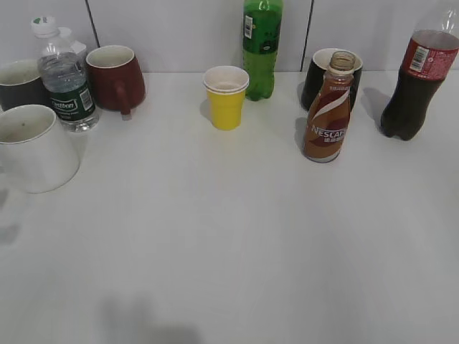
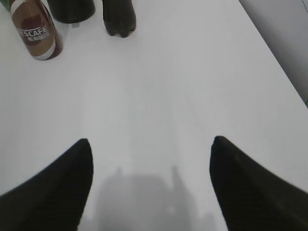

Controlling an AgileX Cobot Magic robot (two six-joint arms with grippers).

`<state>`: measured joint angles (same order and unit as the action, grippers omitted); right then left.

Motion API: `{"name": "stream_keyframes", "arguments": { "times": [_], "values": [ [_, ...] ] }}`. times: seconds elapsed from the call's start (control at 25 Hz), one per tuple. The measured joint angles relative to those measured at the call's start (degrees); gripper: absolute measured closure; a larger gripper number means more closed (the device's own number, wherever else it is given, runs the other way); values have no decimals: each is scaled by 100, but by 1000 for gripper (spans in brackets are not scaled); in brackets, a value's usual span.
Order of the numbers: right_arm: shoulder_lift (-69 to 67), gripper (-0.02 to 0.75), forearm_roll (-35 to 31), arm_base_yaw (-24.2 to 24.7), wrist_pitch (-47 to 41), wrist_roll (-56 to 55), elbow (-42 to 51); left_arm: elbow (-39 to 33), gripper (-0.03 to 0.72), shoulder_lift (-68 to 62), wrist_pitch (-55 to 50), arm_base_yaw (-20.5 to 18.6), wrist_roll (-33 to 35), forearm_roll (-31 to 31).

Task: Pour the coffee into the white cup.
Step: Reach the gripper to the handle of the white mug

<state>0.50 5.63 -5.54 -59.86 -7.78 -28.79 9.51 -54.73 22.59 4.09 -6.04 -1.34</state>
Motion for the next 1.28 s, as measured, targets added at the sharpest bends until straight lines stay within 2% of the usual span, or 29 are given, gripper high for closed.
{"name": "stream_keyframes", "arguments": {
  "times": [0.28, 0.44, 0.8, 1.0, 1.28],
  "values": [
    [0, 150, 0, 0, 0, 0, 0, -1, 344, -1455, 1394, -229, 0, 79],
    [2, 150, 0, 0, 0, 0, 0, -1, 344, -2158, 2231, -407, 0, 508],
    [7, 150, 0, 0, 0, 0, 0, -1, 344, -3916, 4379, -413, 0, 540],
    [7, 150, 0, 0, 0, 0, 0, 11, 344, -4593, 4603, -413, 0, 523],
    [7, 150, 0, 0, 0, 0, 0, 182, 344, -4648, 4644, -413, 0, 495]
  ]
}}
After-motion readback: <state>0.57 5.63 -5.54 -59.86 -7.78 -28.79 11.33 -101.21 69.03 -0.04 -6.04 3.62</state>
